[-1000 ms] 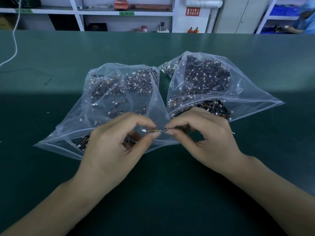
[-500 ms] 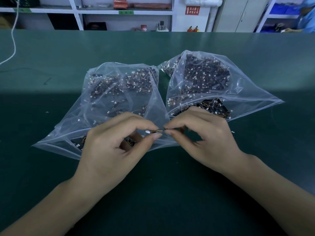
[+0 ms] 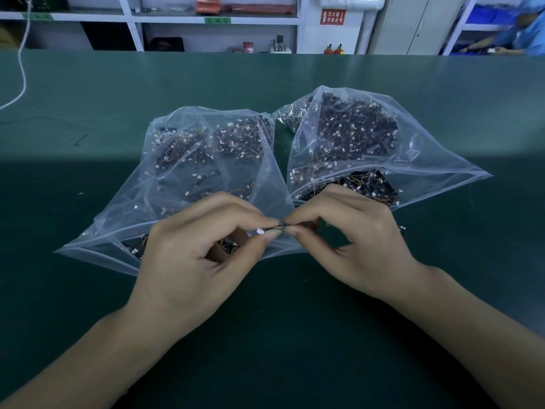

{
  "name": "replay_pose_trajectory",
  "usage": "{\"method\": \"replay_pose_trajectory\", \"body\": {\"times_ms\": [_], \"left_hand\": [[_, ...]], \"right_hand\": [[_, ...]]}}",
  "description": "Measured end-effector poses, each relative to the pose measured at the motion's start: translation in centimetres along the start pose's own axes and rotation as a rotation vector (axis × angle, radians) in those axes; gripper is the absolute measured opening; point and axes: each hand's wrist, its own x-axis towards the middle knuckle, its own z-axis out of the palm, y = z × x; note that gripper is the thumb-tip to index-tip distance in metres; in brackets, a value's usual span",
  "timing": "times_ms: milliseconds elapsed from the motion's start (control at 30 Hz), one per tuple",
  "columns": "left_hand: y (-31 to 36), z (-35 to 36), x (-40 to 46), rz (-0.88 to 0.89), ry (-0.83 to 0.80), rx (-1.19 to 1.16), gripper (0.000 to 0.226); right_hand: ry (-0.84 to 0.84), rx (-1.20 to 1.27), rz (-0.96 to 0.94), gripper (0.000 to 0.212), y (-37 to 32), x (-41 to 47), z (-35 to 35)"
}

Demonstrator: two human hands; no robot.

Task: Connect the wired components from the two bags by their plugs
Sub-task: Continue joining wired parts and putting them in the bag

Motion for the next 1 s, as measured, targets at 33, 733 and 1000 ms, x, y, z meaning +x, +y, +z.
{"method": "replay_pose_trajectory", "body": {"times_ms": [33, 733, 1000], "left_hand": [[0.03, 0.03, -0.05, -0.004, 0.007, 0.009, 0.004], [-0.09, -0.05, -0.10, 0.040, -0.017, 0.004, 0.004], [0.34, -0.53, 0.24, 0.064, -0.021, 0.010, 0.011]], "right_hand": [[-0.001, 0.004, 0.008, 0.012, -0.07, 0.00, 0.07], [-0.018, 0.010, 0.003, 0.011, -0.34, 0.15, 0.03], [-0.026, 0.058, -0.017, 0.011, -0.74, 0.40, -0.33]]}}
